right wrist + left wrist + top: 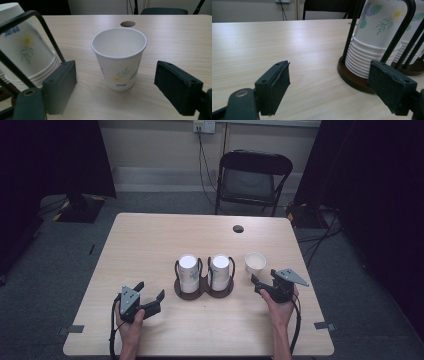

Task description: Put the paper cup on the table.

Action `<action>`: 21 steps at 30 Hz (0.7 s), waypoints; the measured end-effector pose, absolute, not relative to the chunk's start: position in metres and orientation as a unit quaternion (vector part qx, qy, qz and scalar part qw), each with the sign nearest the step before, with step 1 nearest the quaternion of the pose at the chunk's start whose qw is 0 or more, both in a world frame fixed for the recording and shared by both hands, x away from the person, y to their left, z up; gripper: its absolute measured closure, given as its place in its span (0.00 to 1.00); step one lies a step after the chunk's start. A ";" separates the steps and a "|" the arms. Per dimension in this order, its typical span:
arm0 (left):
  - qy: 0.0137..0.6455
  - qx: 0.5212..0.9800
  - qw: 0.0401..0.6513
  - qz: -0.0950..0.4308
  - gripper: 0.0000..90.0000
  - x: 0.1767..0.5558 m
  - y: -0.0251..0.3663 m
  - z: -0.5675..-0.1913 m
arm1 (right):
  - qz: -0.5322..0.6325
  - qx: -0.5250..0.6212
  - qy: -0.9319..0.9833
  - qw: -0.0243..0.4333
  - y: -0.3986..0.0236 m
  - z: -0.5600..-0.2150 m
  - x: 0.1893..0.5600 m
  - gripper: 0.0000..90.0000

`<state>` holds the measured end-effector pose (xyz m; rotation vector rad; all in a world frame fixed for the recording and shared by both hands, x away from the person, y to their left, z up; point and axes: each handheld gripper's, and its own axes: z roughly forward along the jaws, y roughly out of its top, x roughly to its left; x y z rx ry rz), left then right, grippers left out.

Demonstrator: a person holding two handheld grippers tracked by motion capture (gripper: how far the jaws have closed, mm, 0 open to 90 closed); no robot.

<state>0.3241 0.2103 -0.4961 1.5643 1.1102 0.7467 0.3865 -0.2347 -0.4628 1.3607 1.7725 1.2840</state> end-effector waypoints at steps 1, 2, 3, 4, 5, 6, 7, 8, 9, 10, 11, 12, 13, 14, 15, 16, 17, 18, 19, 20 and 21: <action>0.462 0.653 0.514 0.311 0.20 0.323 0.210 -0.496 | 0.482 0.506 0.659 0.279 -0.234 -0.463 0.384 0.19; 0.463 0.651 0.513 0.314 0.20 0.323 0.210 -0.496 | 0.482 0.504 0.660 0.280 -0.232 -0.463 0.381 0.19; 0.463 0.651 0.513 0.314 0.20 0.323 0.210 -0.496 | 0.481 0.501 0.662 0.284 -0.231 -0.463 0.378 0.19; 0.462 0.651 0.514 0.313 0.20 0.322 0.210 -0.496 | 0.481 0.500 0.662 0.284 -0.230 -0.463 0.376 0.19; 0.461 0.651 0.515 0.315 0.20 0.322 0.210 -0.496 | 0.483 0.499 0.662 0.283 -0.229 -0.463 0.374 0.19; 0.461 0.651 0.514 0.315 0.20 0.321 0.210 -0.496 | 0.485 0.499 0.659 0.284 -0.228 -0.463 0.370 0.19; 0.461 0.651 0.514 0.315 0.20 0.321 0.210 -0.496 | 0.488 0.499 0.657 0.284 -0.227 -0.464 0.368 0.19; 0.461 0.650 0.515 0.316 0.20 0.321 0.210 -0.496 | 0.490 0.498 0.657 0.284 -0.226 -0.464 0.366 0.19; 0.461 0.650 0.515 0.316 0.20 0.320 0.210 -0.496 | 0.492 0.497 0.656 0.283 -0.226 -0.464 0.363 0.19; 0.461 0.649 0.516 0.316 0.20 0.320 0.210 -0.496 | 0.495 0.497 0.653 0.284 -0.224 -0.464 0.360 0.19; 0.462 0.649 0.515 0.316 0.20 0.320 0.210 -0.496 | 0.497 0.497 0.653 0.283 -0.224 -0.465 0.358 0.19; 0.465 0.649 0.513 0.315 0.20 0.320 0.210 -0.496 | 0.499 0.497 0.651 0.283 -0.223 -0.465 0.355 0.19; 0.471 0.645 0.510 0.318 0.19 0.320 0.210 -0.496 | 0.500 0.495 0.652 0.282 -0.222 -0.465 0.352 0.19; 0.475 0.642 0.512 0.318 0.18 0.321 0.210 -0.496 | 0.500 0.494 0.653 0.282 -0.221 -0.466 0.349 0.19; 0.475 0.644 0.511 0.316 0.18 0.321 0.211 -0.496 | 0.501 0.492 0.654 0.282 -0.220 -0.466 0.347 0.19; 0.474 0.643 0.511 0.316 0.18 0.321 0.211 -0.496 | 0.502 0.490 0.654 0.282 -0.219 -0.467 0.343 0.19; 0.473 0.644 0.511 0.318 0.18 0.321 0.211 -0.496 | 0.504 0.490 0.653 0.282 -0.218 -0.467 0.341 0.19; 0.472 0.645 0.510 0.318 0.18 0.320 0.210 -0.496 | 0.505 0.489 0.652 0.283 -0.217 -0.467 0.338 0.19; 0.472 0.645 0.510 0.318 0.18 0.320 0.210 -0.496 | 0.507 0.488 0.651 0.285 -0.216 -0.467 0.334 0.19; 0.471 0.645 0.510 0.318 0.18 0.320 0.210 -0.496 | 0.509 0.487 0.649 0.287 -0.216 -0.468 0.332 0.19; 0.471 0.645 0.510 0.319 0.18 0.320 0.210 -0.496 | 0.512 0.487 0.647 0.287 -0.214 -0.468 0.329 0.19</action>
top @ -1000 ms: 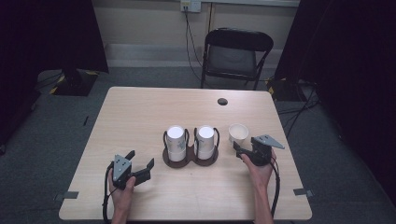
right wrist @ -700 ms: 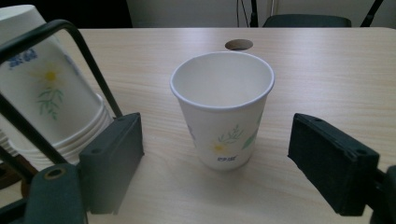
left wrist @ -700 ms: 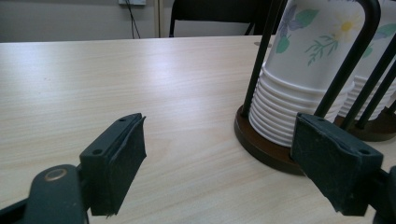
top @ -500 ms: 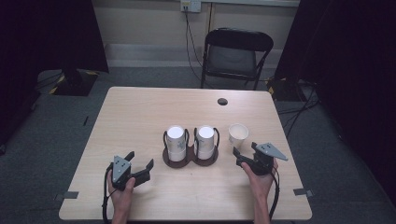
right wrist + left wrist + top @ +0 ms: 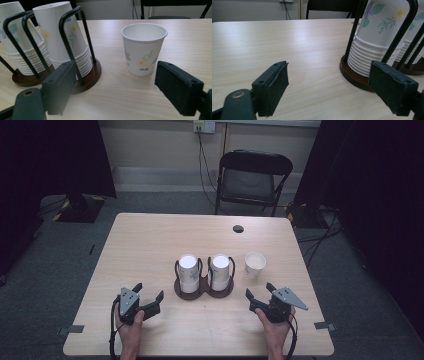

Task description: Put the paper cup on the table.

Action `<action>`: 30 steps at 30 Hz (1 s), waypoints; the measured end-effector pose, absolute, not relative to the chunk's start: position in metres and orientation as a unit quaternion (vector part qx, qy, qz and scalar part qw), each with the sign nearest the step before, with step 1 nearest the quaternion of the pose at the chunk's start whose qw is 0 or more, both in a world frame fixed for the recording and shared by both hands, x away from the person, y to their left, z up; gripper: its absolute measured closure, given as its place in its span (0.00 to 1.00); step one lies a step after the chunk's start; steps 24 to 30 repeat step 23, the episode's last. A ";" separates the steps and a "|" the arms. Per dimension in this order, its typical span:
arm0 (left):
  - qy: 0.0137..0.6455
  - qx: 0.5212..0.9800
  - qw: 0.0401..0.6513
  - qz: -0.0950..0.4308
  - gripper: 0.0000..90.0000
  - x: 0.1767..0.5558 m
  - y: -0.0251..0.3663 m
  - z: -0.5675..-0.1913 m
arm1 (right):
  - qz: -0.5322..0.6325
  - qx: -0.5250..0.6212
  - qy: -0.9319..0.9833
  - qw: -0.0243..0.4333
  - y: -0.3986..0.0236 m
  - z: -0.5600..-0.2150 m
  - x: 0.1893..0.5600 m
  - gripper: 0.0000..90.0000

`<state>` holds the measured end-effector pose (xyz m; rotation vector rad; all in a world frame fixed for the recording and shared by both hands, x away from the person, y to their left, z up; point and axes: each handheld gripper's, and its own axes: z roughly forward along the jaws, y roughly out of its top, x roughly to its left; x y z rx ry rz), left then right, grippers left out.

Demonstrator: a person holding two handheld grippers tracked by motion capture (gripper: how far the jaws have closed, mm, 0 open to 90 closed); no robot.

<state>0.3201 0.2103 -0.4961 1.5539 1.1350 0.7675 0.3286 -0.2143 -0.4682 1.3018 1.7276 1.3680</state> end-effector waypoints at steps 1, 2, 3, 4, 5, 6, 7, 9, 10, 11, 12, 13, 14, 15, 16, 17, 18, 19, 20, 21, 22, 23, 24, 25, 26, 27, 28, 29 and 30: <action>0.471 0.645 0.510 0.319 0.18 0.320 0.210 -0.496 | 0.511 0.484 0.648 0.291 -0.213 -0.469 0.326 0.19; 0.470 0.644 0.512 0.319 0.18 0.320 0.210 -0.496 | 0.511 0.484 0.647 0.293 -0.211 -0.469 0.325 0.19; 0.469 0.645 0.512 0.319 0.18 0.319 0.210 -0.496 | 0.514 0.483 0.646 0.293 -0.210 -0.471 0.322 0.19; 0.469 0.644 0.513 0.320 0.18 0.319 0.211 -0.496 | 0.516 0.481 0.645 0.292 -0.208 -0.472 0.320 0.19; 0.469 0.643 0.513 0.321 0.18 0.319 0.211 -0.496 | 0.516 0.481 0.645 0.294 -0.206 -0.474 0.318 0.19; 0.470 0.642 0.514 0.320 0.18 0.318 0.211 -0.496 | 0.517 0.480 0.644 0.297 -0.204 -0.476 0.316 0.19; 0.469 0.642 0.515 0.321 0.18 0.318 0.211 -0.496 | 0.521 0.480 0.642 0.294 -0.202 -0.478 0.314 0.19; 0.468 0.641 0.517 0.320 0.18 0.318 0.211 -0.496 | 0.523 0.481 0.640 0.292 -0.201 -0.480 0.312 0.19; 0.468 0.642 0.516 0.320 0.18 0.317 0.211 -0.496 | 0.524 0.479 0.640 0.293 -0.197 -0.486 0.308 0.19; 0.468 0.642 0.516 0.320 0.18 0.317 0.211 -0.496 | 0.523 0.479 0.641 0.294 -0.196 -0.488 0.307 0.19; 0.469 0.641 0.516 0.320 0.18 0.318 0.212 -0.496 | 0.519 0.481 0.640 0.298 -0.194 -0.492 0.306 0.19; 0.470 0.641 0.516 0.320 0.17 0.318 0.212 -0.496 | 0.517 0.481 0.641 0.301 -0.193 -0.494 0.305 0.19; 0.468 0.641 0.517 0.319 0.18 0.317 0.212 -0.496 | 0.518 0.478 0.641 0.304 -0.192 -0.494 0.304 0.19; 0.468 0.641 0.518 0.320 0.18 0.317 0.212 -0.496 | 0.517 0.477 0.640 0.308 -0.192 -0.493 0.304 0.19; 0.468 0.641 0.517 0.320 0.18 0.317 0.212 -0.496 | 0.515 0.478 0.640 0.311 -0.192 -0.493 0.304 0.19; 0.469 0.641 0.517 0.320 0.18 0.317 0.212 -0.496 | 0.514 0.479 0.640 0.311 -0.192 -0.494 0.304 0.19; 0.470 0.638 0.520 0.319 0.18 0.317 0.212 -0.497 | 0.515 0.481 0.637 0.311 -0.192 -0.494 0.303 0.19; 0.471 0.637 0.520 0.319 0.18 0.317 0.213 -0.497 | 0.515 0.481 0.634 0.317 -0.192 -0.494 0.302 0.19; 0.473 0.635 0.520 0.320 0.18 0.317 0.213 -0.496 | 0.516 0.481 0.633 0.318 -0.192 -0.494 0.302 0.19; 0.475 0.634 0.520 0.320 0.18 0.317 0.213 -0.497 | 0.515 0.482 0.632 0.320 -0.192 -0.494 0.302 0.19; 0.477 0.633 0.518 0.321 0.18 0.317 0.213 -0.497 | 0.514 0.482 0.635 0.319 -0.192 -0.494 0.302 0.19; 0.478 0.632 0.518 0.321 0.18 0.317 0.213 -0.497 | 0.511 0.483 0.637 0.317 -0.191 -0.494 0.303 0.19; 0.478 0.632 0.518 0.321 0.18 0.317 0.213 -0.497 | 0.511 0.483 0.637 0.317 -0.191 -0.494 0.303 0.19; 0.478 0.632 0.518 0.321 0.18 0.317 0.213 -0.497 | 0.511 0.483 0.637 0.317 -0.191 -0.494 0.303 0.19; 0.478 0.632 0.518 0.321 0.18 0.317 0.213 -0.497 | 0.511 0.483 0.637 0.317 -0.191 -0.494 0.303 0.19; 0.478 0.632 0.518 0.321 0.18 0.317 0.213 -0.497 | 0.511 0.483 0.637 0.317 -0.191 -0.494 0.303 0.19; 0.478 0.632 0.518 0.321 0.18 0.317 0.213 -0.497 | 0.511 0.483 0.637 0.317 -0.191 -0.494 0.303 0.19; 0.478 0.632 0.518 0.321 0.18 0.317 0.213 -0.497 | 0.511 0.483 0.637 0.317 -0.191 -0.494 0.303 0.19; 0.478 0.632 0.518 0.321 0.18 0.317 0.213 -0.497 | 0.511 0.483 0.637 0.317 -0.191 -0.494 0.303 0.19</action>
